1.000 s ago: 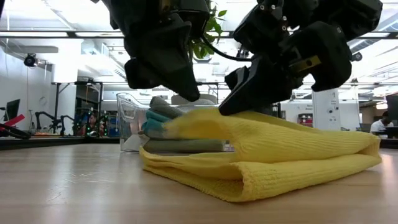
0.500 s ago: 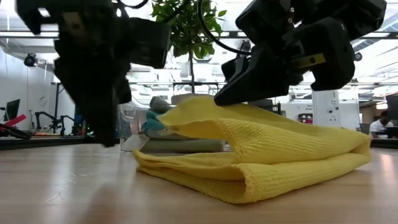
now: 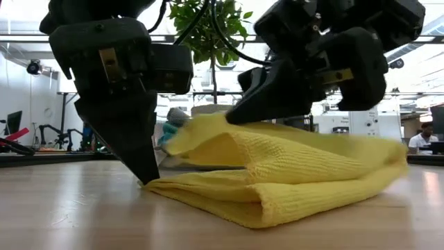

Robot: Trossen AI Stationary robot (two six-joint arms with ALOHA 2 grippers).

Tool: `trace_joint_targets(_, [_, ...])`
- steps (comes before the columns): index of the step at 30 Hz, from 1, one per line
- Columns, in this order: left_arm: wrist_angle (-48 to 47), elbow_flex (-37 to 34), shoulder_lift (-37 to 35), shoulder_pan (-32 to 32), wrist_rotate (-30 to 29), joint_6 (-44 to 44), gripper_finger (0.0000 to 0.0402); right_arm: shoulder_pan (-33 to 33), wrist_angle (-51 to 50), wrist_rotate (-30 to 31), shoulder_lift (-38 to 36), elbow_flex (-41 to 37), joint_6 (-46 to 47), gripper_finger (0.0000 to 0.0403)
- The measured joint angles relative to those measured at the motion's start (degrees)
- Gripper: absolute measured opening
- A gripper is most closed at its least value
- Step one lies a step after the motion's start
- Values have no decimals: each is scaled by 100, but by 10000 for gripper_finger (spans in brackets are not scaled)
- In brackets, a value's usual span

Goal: Fold microfiber towels
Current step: Fold the yellow microfiber cloth

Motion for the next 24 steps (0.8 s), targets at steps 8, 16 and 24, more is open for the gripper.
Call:
trace_joint_targets(8, [118, -6, 20, 0, -127, 31, 0, -2, 18, 96, 428, 464, -249, 9])
trace_joint_targets(16, [60, 0, -14, 0, -161, -1, 0, -2, -59, 461, 756, 578, -333, 9])
trace_joint_targets(24, [-559, 97, -323, 2, -117, -62, 0, -2, -92, 502, 812, 534, -266, 9])
